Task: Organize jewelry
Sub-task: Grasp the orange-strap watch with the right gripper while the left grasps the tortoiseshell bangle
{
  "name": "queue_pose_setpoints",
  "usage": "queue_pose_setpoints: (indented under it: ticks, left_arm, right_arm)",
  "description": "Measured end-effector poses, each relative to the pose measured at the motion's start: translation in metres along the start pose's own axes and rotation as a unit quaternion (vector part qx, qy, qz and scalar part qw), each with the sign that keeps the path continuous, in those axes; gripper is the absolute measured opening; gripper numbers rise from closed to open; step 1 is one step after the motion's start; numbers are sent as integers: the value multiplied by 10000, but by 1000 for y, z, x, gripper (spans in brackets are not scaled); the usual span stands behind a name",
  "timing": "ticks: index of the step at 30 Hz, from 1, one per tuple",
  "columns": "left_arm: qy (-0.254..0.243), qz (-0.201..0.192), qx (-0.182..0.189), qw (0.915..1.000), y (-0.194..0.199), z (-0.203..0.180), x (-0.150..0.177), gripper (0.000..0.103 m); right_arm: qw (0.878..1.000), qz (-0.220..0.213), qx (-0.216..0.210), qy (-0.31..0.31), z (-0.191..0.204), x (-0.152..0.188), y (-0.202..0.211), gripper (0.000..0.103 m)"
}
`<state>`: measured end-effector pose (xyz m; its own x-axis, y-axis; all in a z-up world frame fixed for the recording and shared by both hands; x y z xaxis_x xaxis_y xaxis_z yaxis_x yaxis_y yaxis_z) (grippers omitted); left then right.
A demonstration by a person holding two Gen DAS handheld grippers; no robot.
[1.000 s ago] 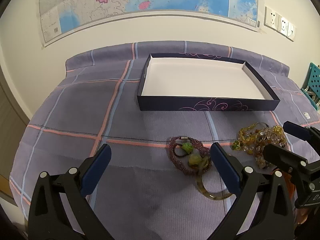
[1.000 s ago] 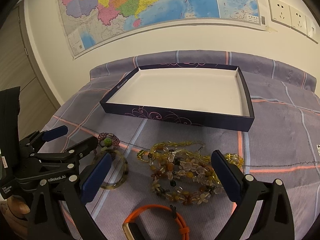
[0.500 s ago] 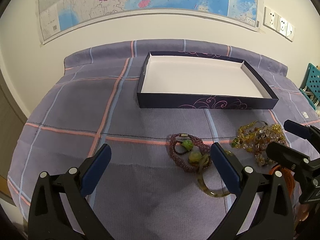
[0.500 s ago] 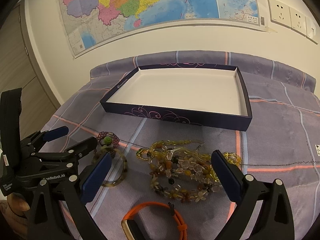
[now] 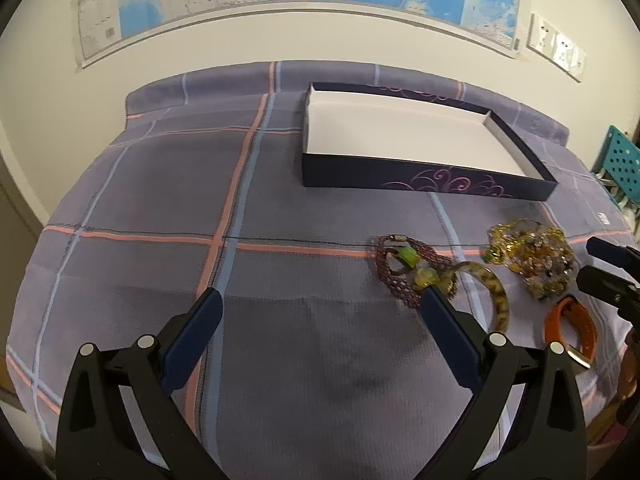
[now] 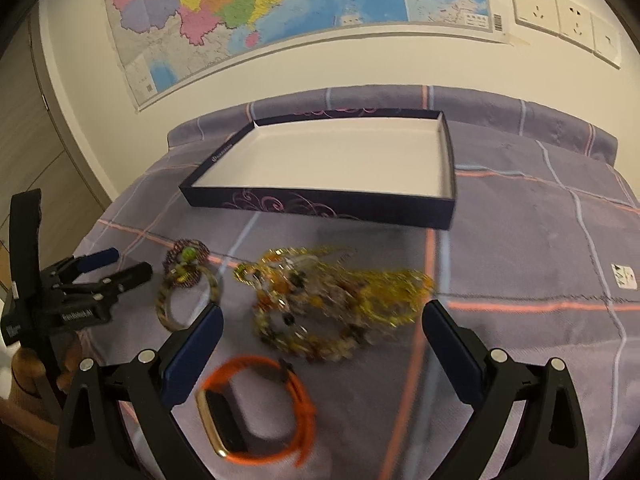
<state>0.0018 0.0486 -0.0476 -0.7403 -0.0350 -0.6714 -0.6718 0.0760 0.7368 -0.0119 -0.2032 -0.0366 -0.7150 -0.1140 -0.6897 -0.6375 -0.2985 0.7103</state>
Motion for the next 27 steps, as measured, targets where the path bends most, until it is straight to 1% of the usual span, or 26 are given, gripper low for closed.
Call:
queue_pose_setpoints:
  ticks: [3, 9, 11, 12, 15, 16, 17, 18, 20, 21, 22, 24, 25, 27]
  left_arm:
    - [-115, 28, 212, 9997, 3, -3, 4, 97]
    - [-550, 218, 652, 9961, 2, -26, 15, 97]
    - [-667, 247, 694, 9950, 0, -34, 18, 97]
    - [-703, 267, 728, 9945, 0, -38, 19, 97]
    - [-755, 353, 833, 9930, -3, -45, 19, 97]
    - [-755, 389, 865, 9926, -4, -47, 19, 96]
    - [-746, 417, 910, 9922, -6, -48, 18, 93]
    - [-729, 459, 968, 9916, -7, -49, 17, 88]
    - [-700, 540, 1028, 9908, -9, -49, 16, 82]
    - [-688, 562, 1051, 9905, -10, -49, 16, 79]
    - [-694, 558, 1051, 9905, -11, -49, 16, 77]
    - [-699, 580, 1090, 9899, -11, -50, 15, 68]
    - [-690, 598, 1134, 9893, -11, -51, 15, 65]
    - [-696, 622, 1190, 9885, -9, -51, 15, 52]
  right_arm:
    - [9999, 124, -43, -42, -4, 10, 4, 95]
    - [9992, 363, -129, -74, -6, 28, 10, 88]
    - [9988, 412, -242, -83, -5, 32, 11, 79]
    - [9987, 427, -272, -79, -4, 32, 12, 76]
    - [9981, 487, -375, -17, 0, 34, 12, 63]
    - [9977, 522, -421, 41, 2, 35, 12, 56]
    - [9974, 555, -460, 89, 4, 35, 11, 46]
    - [9968, 592, -501, 181, 7, 36, 11, 40]
    - [9957, 651, -555, 347, 11, 37, 9, 16]
    - [9950, 676, -595, 438, 14, 36, 7, 12]
    - [9946, 670, -570, 554, 16, 35, 7, 11]
    - [9934, 655, -556, 766, 20, 32, 3, 9]
    - [9924, 651, -574, 870, 22, 30, 1, 9]
    - [9900, 625, -619, 1107, 28, 26, -3, 9]
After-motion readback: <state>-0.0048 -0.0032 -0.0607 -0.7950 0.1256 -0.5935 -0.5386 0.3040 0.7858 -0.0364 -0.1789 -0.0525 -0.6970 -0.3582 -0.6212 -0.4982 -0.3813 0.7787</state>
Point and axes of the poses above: each gripper's, at about its wrist camera, not at the fingertips, and y roughly against the way its jaws point, z to its left, x to its underside, the point moved 4 cm from there along -y, roughly the way its jaws point, and after that the axes turned 4 degrees about y, right-handed, at the moved point
